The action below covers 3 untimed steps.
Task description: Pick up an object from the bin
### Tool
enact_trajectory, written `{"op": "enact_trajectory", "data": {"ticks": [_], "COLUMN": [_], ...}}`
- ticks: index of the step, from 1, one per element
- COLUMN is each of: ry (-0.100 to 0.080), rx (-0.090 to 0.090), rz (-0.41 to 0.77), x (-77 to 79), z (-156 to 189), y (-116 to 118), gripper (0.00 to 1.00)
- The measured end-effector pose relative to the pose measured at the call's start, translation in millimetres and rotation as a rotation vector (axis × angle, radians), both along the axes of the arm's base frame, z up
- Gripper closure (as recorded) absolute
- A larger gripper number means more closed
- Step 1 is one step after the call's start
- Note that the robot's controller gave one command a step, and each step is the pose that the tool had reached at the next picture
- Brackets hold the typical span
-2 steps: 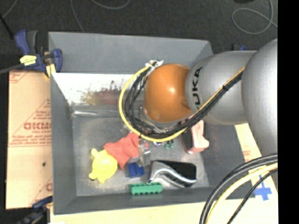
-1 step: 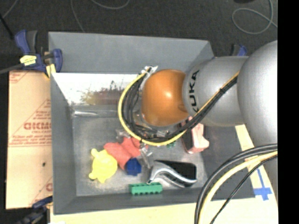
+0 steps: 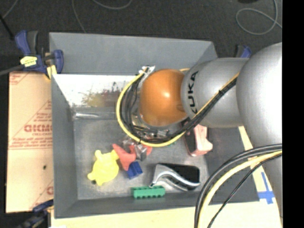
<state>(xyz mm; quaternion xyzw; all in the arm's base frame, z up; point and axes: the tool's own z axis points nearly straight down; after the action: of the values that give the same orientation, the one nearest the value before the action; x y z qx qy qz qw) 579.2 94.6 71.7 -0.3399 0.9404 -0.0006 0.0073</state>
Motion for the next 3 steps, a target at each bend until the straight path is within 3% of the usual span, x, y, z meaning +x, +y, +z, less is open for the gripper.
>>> {"op": "enact_trajectory", "data": {"ticks": [3], "ry": [0.005], "rx": [0.0], "rz": [-0.003], "x": [-1.7], "z": [10], "y": [0], "gripper": [1.0]}}
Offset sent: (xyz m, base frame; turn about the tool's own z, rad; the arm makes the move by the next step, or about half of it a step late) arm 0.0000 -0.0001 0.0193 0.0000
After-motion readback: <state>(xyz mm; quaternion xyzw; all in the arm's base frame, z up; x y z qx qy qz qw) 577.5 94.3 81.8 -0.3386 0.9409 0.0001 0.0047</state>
